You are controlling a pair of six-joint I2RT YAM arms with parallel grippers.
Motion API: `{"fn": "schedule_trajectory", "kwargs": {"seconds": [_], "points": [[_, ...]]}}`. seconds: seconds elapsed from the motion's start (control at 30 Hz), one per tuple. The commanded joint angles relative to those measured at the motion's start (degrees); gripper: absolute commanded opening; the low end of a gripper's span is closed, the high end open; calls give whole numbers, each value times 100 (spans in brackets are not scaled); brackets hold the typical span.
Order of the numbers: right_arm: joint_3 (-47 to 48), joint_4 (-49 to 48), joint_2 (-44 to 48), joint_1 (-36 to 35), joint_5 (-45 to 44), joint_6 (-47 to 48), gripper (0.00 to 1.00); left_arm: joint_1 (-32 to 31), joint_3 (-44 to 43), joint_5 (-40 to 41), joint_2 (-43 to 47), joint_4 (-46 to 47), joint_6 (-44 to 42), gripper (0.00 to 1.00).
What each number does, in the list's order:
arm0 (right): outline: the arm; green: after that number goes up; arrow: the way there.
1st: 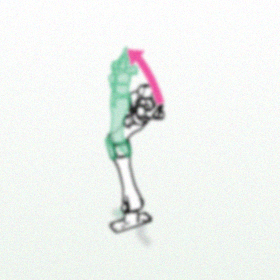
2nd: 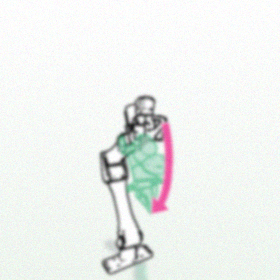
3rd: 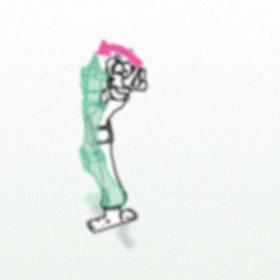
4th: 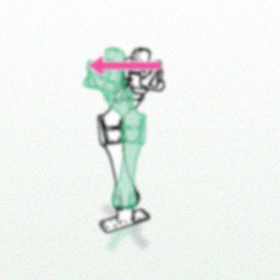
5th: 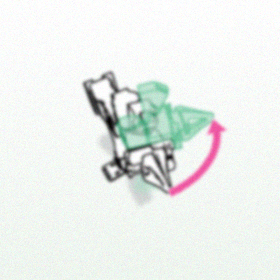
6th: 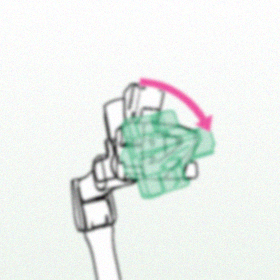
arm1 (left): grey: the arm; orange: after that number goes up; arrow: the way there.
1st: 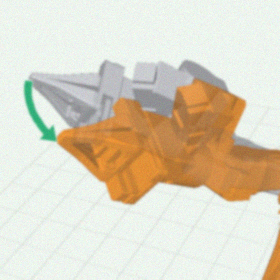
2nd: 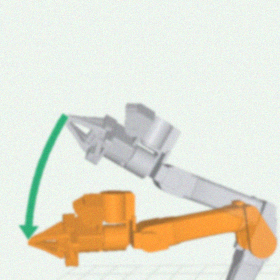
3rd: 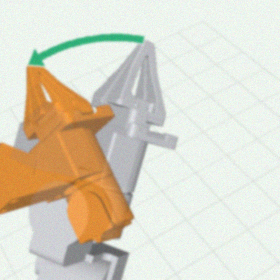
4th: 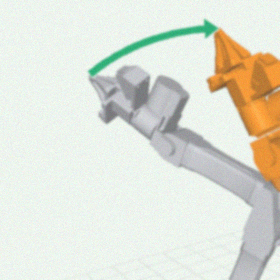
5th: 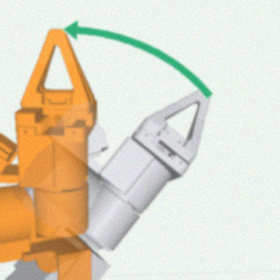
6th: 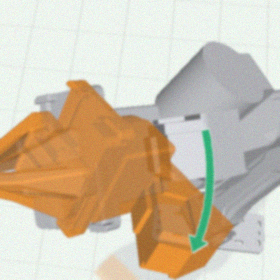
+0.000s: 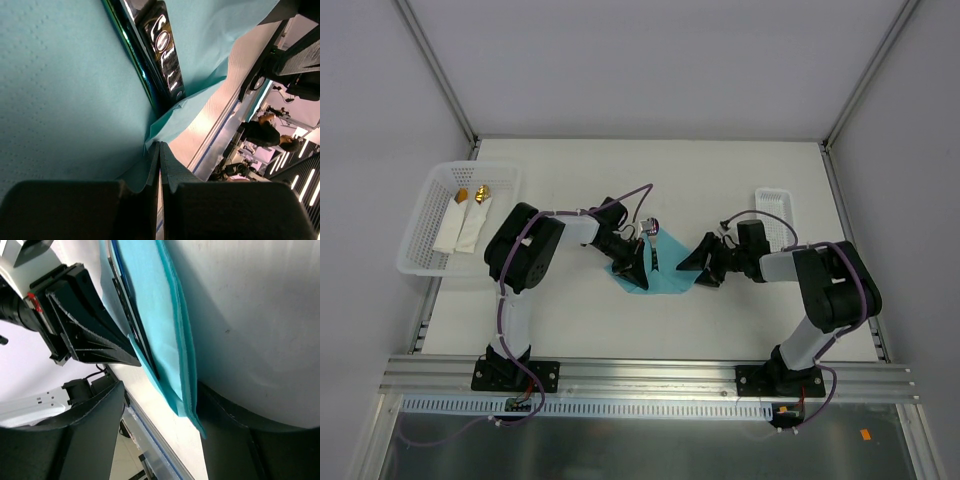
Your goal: Place the utensils on the paper napkin and roll it up
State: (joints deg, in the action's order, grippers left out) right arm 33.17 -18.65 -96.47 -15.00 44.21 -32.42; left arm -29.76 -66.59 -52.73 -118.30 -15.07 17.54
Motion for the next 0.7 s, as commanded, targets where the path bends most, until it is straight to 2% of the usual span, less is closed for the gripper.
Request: {"fn": "schedule_trajectory", "kwargs": {"seconds": [0.0, 0.33, 0.5, 0.67], "points": [[-574, 556, -557, -20, -747, 289, 65, 84, 120, 210, -88, 154, 30, 0], [-513, -25, -1076, -38, -316, 499, 68, 84, 120, 193, -97, 197, 65, 0], [-302, 1151, -840, -46, -858, 1255, 68, 84, 137, 202, -97, 206, 65, 0], [-346, 1636, -558, 6, -1378, 1239, 69, 110, 181, 237, -26, 215, 57, 0]]}}
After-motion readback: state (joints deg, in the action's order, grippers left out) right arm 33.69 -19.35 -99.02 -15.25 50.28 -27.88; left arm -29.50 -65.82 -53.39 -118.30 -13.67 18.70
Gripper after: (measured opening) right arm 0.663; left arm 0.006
